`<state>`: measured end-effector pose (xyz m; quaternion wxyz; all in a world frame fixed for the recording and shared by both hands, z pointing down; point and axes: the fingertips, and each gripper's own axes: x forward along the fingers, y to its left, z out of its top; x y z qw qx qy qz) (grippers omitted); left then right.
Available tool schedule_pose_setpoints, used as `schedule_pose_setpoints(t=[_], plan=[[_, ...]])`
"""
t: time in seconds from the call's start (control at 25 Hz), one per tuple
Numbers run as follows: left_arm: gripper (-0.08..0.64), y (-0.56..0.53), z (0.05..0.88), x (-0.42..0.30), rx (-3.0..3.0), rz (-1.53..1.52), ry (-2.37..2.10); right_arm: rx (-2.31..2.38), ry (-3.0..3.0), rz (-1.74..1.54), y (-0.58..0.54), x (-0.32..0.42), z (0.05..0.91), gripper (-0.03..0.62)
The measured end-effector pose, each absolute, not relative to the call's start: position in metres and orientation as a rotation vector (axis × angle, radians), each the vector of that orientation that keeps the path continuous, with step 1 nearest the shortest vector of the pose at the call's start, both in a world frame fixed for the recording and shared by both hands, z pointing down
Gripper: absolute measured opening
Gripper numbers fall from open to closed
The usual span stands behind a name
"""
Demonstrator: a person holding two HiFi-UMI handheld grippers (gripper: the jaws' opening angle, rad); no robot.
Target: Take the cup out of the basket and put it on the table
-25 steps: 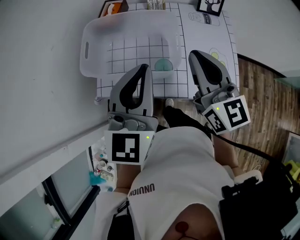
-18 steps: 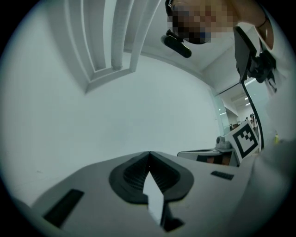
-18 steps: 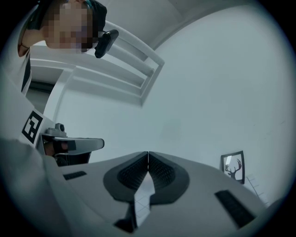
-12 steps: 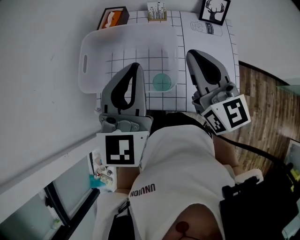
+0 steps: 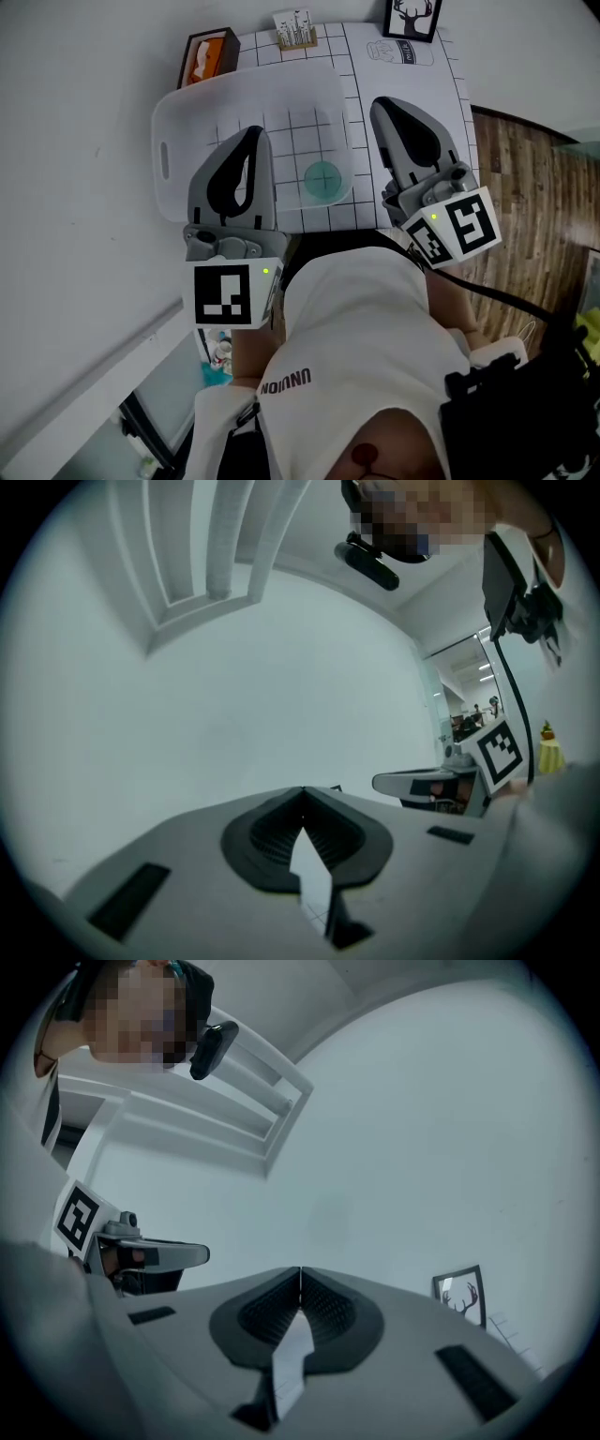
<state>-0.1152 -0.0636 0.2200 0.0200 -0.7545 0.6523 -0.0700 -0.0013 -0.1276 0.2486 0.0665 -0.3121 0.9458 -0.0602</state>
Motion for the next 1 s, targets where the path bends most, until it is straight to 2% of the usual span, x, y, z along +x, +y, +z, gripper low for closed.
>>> schedule_pose_setpoints(t=[1.0], plan=[[0.014,-0.129,0.297,-0.085,-3.006,-0.428,1.262,-1.203,2.787,-0.191,-0.157,-0.001,0.256,0.020]])
